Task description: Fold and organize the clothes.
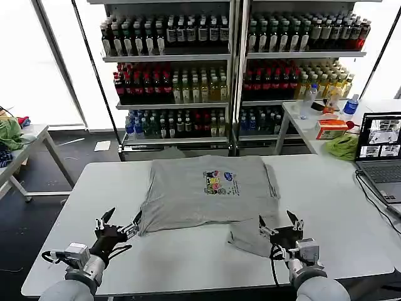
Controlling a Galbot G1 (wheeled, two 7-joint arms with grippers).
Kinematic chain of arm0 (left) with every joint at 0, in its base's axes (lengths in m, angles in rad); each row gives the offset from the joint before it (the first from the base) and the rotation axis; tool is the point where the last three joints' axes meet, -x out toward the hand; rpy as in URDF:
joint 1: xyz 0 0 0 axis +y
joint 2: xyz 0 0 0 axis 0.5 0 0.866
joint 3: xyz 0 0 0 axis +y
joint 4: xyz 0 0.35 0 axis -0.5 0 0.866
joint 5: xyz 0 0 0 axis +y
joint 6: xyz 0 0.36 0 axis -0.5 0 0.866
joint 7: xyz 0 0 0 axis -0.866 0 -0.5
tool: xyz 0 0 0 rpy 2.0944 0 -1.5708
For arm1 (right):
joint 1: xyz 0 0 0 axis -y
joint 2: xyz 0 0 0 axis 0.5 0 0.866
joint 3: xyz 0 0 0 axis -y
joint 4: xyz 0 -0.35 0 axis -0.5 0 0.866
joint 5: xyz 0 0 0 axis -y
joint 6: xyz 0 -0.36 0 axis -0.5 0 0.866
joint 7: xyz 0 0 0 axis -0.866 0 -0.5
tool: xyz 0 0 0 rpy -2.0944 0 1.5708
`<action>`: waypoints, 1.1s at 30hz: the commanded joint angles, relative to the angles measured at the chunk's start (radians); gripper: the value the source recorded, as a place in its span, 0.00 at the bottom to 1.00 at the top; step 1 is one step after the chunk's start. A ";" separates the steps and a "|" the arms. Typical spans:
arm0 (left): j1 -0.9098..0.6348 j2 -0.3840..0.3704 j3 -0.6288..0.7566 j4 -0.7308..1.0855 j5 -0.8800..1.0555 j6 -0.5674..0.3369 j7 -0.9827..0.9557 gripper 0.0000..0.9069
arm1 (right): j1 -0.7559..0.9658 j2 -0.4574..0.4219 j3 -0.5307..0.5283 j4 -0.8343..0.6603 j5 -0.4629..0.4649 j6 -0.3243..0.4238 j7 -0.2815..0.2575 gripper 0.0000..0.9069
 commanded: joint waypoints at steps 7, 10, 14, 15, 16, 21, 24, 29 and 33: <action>-0.002 0.032 0.047 0.070 -0.021 0.058 -0.005 1.00 | -0.077 -0.022 -0.007 0.003 0.030 0.000 0.024 1.00; -0.007 0.035 0.053 0.081 -0.026 0.064 -0.005 1.00 | -0.088 -0.017 -0.004 0.008 0.041 0.000 0.035 1.00; -0.016 0.046 0.062 0.100 -0.037 0.068 0.003 1.00 | -0.095 -0.001 -0.006 0.013 0.041 0.000 0.048 1.00; -0.019 0.050 0.070 0.109 -0.037 0.067 0.008 1.00 | -0.097 0.003 -0.006 0.015 0.041 0.000 0.049 1.00; -0.025 0.053 0.075 0.116 -0.038 0.065 0.013 1.00 | -0.099 0.007 -0.005 0.017 0.042 0.000 0.051 1.00; -0.080 0.066 0.099 0.174 -0.047 0.064 0.016 1.00 | -0.113 0.029 -0.001 0.021 0.039 0.000 0.056 1.00; -0.092 0.071 0.113 0.179 -0.047 0.067 0.018 1.00 | -0.118 0.038 0.000 0.019 0.039 0.000 0.062 1.00; -0.108 0.080 0.122 0.190 -0.047 0.070 0.024 1.00 | -0.123 0.054 -0.002 0.005 0.034 0.000 0.067 1.00; -0.116 0.087 0.135 0.209 -0.041 0.066 0.029 1.00 | -0.118 0.066 -0.005 -0.007 0.031 0.000 0.063 1.00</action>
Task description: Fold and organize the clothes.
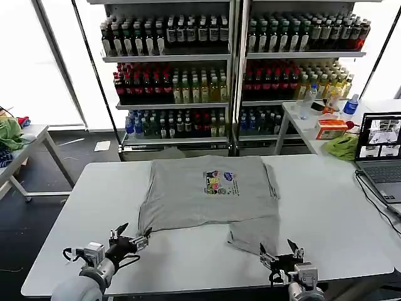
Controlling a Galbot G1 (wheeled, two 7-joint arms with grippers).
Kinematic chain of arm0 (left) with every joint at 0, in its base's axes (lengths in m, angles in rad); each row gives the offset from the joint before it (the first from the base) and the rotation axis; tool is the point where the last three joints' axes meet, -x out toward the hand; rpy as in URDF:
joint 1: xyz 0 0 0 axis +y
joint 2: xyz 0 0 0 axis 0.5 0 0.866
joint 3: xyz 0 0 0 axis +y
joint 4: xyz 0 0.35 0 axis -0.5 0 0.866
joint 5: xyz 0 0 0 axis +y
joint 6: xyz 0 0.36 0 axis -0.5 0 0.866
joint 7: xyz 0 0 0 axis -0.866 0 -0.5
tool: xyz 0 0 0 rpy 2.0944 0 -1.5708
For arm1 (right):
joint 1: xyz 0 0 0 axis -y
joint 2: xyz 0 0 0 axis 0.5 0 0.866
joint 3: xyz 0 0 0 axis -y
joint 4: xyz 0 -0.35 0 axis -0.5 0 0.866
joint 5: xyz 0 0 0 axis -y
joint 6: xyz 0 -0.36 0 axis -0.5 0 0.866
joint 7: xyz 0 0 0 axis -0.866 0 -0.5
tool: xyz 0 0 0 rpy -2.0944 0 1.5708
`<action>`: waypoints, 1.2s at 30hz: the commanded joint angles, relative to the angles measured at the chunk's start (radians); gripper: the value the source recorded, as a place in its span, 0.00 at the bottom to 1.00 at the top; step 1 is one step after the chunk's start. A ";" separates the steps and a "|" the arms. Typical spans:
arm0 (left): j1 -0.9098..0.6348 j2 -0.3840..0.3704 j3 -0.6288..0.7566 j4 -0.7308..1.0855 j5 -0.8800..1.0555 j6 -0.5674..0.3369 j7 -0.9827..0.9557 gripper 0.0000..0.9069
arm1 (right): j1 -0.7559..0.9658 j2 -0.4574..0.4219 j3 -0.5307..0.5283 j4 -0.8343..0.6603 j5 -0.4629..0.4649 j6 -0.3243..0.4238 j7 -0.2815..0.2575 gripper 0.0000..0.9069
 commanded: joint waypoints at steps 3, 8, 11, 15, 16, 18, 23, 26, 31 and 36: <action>-0.047 0.006 0.031 0.058 0.000 -0.001 0.009 1.00 | -0.001 0.022 -0.002 -0.012 -0.002 0.001 0.001 1.00; -0.068 0.008 0.051 0.065 0.000 0.000 0.011 1.00 | 0.007 0.038 -0.003 -0.024 -0.015 0.001 0.000 1.00; -0.073 0.008 0.057 0.065 -0.001 0.001 0.017 1.00 | 0.007 0.040 -0.001 -0.027 -0.015 0.001 -0.002 1.00; -0.072 0.009 0.069 0.074 0.012 -0.001 0.024 1.00 | 0.009 0.046 -0.001 -0.031 -0.017 0.001 -0.003 1.00; -0.071 0.009 0.072 0.075 0.012 -0.001 0.025 1.00 | 0.010 0.050 -0.002 -0.033 -0.018 0.001 -0.003 1.00; -0.069 0.009 0.074 0.075 0.012 0.000 0.025 1.00 | 0.011 0.054 -0.004 -0.035 -0.020 0.001 -0.003 1.00; -0.065 0.014 0.076 0.076 0.011 0.003 0.024 1.00 | 0.011 0.062 -0.008 -0.046 -0.023 0.001 -0.004 1.00; -0.063 0.016 0.078 0.076 0.012 0.005 0.023 0.83 | 0.013 0.066 -0.010 -0.050 -0.023 0.002 -0.005 1.00; -0.055 0.018 0.078 0.072 0.008 0.012 0.021 0.12 | 0.011 0.071 -0.015 -0.056 -0.021 0.002 -0.015 0.08; -0.045 0.022 0.078 0.069 0.013 0.011 0.017 0.03 | 0.013 0.086 -0.020 -0.071 0.018 0.003 -0.003 0.00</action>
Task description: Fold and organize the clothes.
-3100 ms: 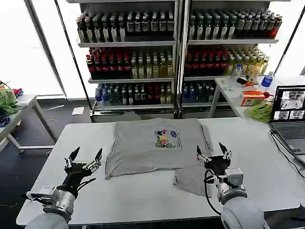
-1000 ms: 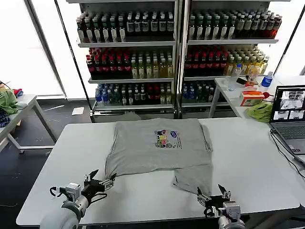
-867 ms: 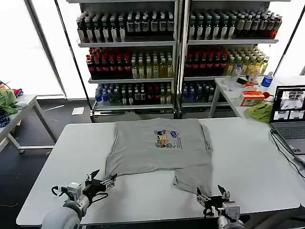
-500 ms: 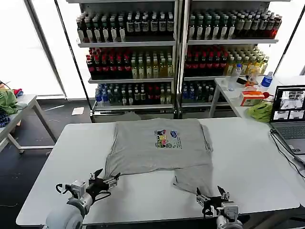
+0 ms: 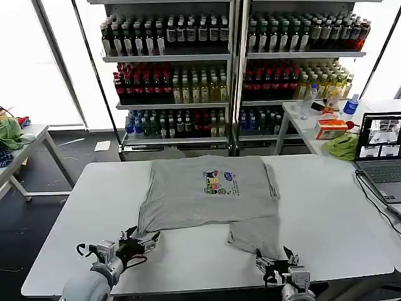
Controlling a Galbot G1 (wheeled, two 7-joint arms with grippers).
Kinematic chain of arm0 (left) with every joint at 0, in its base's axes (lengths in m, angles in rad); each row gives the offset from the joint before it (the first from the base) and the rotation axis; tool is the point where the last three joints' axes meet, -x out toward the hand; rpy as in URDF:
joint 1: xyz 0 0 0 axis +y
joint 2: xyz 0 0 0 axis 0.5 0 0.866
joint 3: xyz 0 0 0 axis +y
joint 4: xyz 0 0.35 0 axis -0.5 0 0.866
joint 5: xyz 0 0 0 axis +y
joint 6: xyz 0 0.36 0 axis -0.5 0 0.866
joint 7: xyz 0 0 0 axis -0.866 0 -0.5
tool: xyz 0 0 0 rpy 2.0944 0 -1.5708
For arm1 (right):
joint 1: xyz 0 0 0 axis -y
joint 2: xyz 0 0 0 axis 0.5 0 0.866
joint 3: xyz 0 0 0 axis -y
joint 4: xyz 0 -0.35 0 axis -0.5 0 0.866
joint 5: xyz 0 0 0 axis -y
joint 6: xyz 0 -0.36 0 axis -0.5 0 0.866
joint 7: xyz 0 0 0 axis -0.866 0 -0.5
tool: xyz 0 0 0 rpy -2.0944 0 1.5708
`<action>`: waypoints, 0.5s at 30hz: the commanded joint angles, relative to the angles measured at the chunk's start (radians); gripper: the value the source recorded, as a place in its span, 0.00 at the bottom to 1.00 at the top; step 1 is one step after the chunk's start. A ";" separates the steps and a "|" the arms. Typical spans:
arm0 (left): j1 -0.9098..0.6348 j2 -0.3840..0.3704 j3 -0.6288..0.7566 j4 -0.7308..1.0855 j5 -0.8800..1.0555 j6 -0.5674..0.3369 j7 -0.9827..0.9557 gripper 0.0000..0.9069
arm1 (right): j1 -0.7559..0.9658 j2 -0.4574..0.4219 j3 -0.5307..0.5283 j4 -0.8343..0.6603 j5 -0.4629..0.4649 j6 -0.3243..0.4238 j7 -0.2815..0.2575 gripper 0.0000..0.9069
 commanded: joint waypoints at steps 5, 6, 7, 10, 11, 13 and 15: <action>0.009 0.003 0.006 -0.002 0.004 0.007 -0.001 0.01 | 0.005 0.023 -0.002 -0.024 0.037 -0.002 0.007 0.00; 0.009 0.003 0.008 -0.002 0.005 0.007 -0.001 0.00 | 0.006 0.024 -0.001 -0.027 0.037 -0.002 0.008 0.00; 0.009 0.003 0.009 -0.001 0.006 0.007 -0.001 0.01 | 0.005 0.025 -0.002 -0.028 0.037 -0.002 0.009 0.00; 0.009 0.002 0.011 -0.002 0.006 0.007 0.000 0.01 | 0.006 0.024 -0.002 -0.030 0.034 -0.002 0.009 0.00; 0.009 0.002 0.012 -0.002 0.006 0.007 0.000 0.01 | 0.006 0.025 -0.002 -0.030 0.033 -0.002 0.009 0.00; 0.009 0.000 0.015 -0.002 0.007 0.007 -0.001 0.00 | 0.007 0.025 -0.002 -0.029 0.032 -0.002 0.010 0.00; 0.008 -0.003 0.017 -0.002 0.007 0.007 -0.001 0.00 | 0.006 0.024 -0.002 -0.025 0.028 -0.002 0.009 0.00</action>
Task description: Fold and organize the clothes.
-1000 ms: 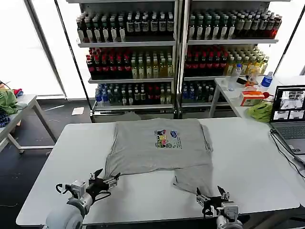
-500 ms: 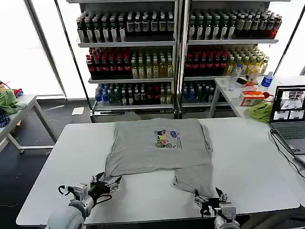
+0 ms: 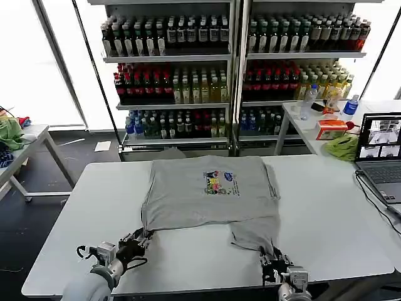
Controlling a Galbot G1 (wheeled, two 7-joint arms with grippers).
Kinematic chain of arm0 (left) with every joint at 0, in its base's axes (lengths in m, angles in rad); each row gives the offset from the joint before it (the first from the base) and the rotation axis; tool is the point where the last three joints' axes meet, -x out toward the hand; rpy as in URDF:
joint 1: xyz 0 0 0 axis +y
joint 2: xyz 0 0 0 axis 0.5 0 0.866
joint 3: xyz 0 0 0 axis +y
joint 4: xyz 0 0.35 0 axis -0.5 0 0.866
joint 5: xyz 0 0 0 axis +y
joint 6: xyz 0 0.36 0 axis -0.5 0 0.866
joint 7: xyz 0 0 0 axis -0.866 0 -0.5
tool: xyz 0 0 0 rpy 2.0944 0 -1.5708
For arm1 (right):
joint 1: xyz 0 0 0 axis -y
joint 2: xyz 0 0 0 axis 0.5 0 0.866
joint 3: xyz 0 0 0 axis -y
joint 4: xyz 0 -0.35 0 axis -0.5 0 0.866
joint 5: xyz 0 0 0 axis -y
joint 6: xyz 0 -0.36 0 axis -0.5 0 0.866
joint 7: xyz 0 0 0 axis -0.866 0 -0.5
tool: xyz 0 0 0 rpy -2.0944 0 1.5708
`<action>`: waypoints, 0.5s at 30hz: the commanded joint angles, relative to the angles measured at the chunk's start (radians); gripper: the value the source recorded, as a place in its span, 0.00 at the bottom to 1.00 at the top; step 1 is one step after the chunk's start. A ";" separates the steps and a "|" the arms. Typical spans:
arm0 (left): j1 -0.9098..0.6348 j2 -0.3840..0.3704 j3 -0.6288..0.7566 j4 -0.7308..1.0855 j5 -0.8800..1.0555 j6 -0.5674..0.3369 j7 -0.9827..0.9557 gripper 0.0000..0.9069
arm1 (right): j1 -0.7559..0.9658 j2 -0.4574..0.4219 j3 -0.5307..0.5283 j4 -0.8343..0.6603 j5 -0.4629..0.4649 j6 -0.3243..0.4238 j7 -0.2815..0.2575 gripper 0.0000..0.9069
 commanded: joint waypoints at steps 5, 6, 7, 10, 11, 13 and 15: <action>-0.009 -0.011 0.014 0.011 0.002 0.000 0.001 0.00 | -0.004 0.002 0.000 0.007 0.003 -0.004 0.002 0.00; -0.012 -0.013 0.016 0.014 0.002 -0.004 0.001 0.00 | -0.007 0.001 0.003 0.013 0.000 -0.004 0.001 0.00; -0.020 -0.016 0.017 0.018 0.003 -0.010 -0.001 0.00 | -0.009 0.000 0.005 0.016 -0.001 -0.004 0.001 0.00; -0.033 -0.026 0.011 0.019 0.002 -0.031 -0.004 0.00 | -0.013 -0.001 0.012 0.028 -0.007 -0.004 -0.002 0.00; -0.035 -0.029 0.007 0.010 -0.002 -0.035 -0.006 0.00 | -0.013 -0.001 0.014 0.030 -0.007 -0.004 -0.002 0.00; -0.038 -0.028 0.001 -0.010 -0.003 -0.037 -0.006 0.00 | -0.011 -0.001 0.023 0.055 -0.007 -0.004 -0.006 0.00; -0.039 -0.025 -0.001 -0.027 -0.003 -0.039 -0.005 0.00 | -0.003 0.004 0.029 0.072 -0.010 -0.004 -0.009 0.00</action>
